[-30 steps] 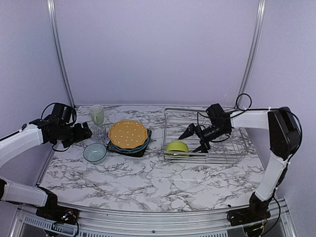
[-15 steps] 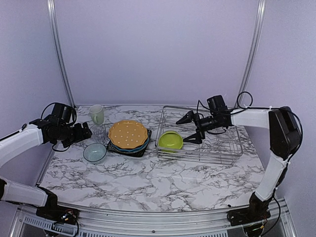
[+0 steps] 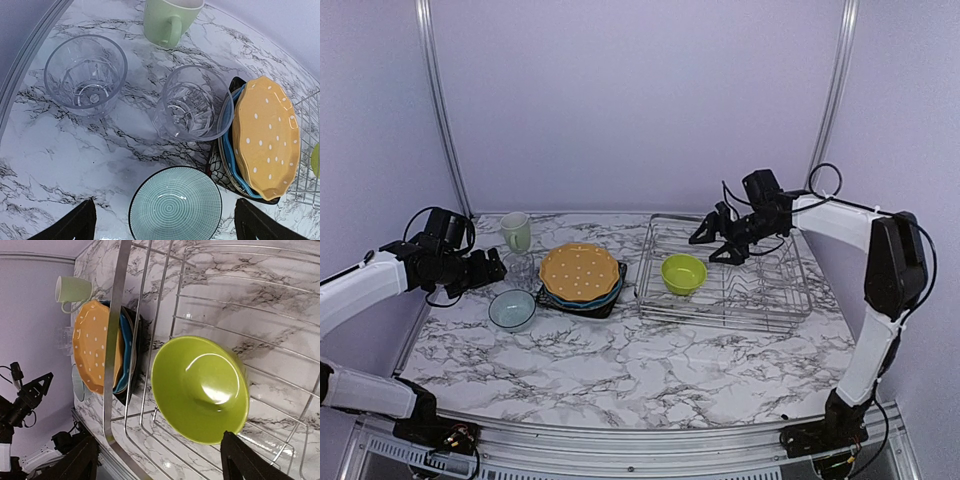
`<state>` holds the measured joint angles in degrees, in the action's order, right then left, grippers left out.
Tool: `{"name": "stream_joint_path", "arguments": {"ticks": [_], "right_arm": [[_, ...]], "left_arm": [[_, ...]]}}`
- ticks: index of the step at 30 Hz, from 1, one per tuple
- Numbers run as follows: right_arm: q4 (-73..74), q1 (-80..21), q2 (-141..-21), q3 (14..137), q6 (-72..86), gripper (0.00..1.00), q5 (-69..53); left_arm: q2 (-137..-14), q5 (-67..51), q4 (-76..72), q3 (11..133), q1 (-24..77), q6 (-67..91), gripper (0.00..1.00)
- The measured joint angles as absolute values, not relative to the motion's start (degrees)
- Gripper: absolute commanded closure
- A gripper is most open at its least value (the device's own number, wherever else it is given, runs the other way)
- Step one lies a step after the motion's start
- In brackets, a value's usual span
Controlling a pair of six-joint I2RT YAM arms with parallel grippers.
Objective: Unload the mixed dishes from the dish rack
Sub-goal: Adjust the bowl on the dish rack, then grab the bowl from the dish rack.
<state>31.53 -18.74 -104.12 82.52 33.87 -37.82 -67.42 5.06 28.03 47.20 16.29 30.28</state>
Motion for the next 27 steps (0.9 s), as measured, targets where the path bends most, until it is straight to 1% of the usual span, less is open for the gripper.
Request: {"name": "stream_joint_path", "arguments": {"ticks": [5, 11, 15, 22, 25, 27], "right_arm": [[36.4, -18.7, -108.0, 87.5, 29.6, 0.25, -30.6], [39.9, -18.8, -112.5, 93.7, 25.3, 0.34, -23.8], [42.3, -19.3, -116.2, 98.5, 22.4, 0.41, -20.9], [46.4, -21.4, -120.9, 101.0, 18.5, 0.48, -17.4], [47.5, -22.4, -122.2, 101.1, 17.3, 0.56, -16.1], [48.1, -22.7, -122.8, 101.1, 16.8, 0.65, -15.5]], "left_arm": [[-67.5, 5.2, 28.0, 47.2, 16.3, 29.9, 0.01], [-67.5, 5.6, 28.0, 47.2, 16.3, 29.5, 0.01], [-67.6, 5.7, 28.1, 47.6, 16.3, 29.4, 0.01], [-67.8, 6.1, 28.1, 48.4, 16.3, 29.2, 0.01], [-67.9, 6.2, 28.1, 48.8, 16.3, 29.1, 0.01], [-67.9, 6.3, 28.1, 49.1, 16.3, 29.1, 0.01]]}}
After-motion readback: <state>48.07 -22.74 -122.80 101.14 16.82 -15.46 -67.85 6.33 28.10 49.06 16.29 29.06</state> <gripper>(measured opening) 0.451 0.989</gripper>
